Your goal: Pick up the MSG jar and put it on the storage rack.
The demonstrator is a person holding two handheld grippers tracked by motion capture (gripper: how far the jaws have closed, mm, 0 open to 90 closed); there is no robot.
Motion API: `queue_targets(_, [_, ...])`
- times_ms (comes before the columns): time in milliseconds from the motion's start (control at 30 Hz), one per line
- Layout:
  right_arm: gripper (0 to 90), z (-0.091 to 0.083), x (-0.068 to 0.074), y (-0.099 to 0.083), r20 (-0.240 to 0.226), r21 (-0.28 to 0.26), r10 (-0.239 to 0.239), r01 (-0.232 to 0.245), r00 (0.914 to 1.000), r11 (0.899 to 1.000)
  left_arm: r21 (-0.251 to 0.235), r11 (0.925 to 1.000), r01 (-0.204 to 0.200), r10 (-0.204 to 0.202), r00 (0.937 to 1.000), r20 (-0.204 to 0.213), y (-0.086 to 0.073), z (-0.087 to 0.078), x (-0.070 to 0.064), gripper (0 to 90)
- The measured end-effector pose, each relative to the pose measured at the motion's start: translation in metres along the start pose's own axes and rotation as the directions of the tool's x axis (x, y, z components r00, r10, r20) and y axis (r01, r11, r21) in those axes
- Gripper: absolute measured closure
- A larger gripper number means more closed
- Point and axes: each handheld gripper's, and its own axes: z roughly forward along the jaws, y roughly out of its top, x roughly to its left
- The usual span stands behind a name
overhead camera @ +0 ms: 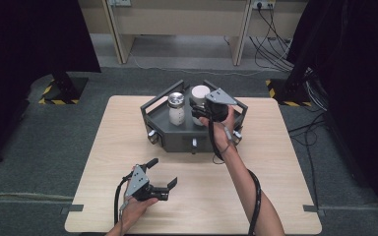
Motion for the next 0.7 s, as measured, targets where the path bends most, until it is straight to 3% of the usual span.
queue_targets(267, [34.6, 0.007, 0.000, -0.004, 0.017, 0.012, 0.008, -0.008, 0.9998, 1.000, -0.001, 1.0000, 0.002, -0.002, 1.0000, 0.001, 0.000, 0.000, 0.000, 0.8])
queue_targets(700, [32.1, 0.005, -0.007, -0.010, 0.006, 0.008, 0.031, -0.031, 0.9995, 0.999, 0.003, 1.0000, -0.002, 0.002, 1.0000, 0.004, 0.000, 0.000, -0.001, 0.8])
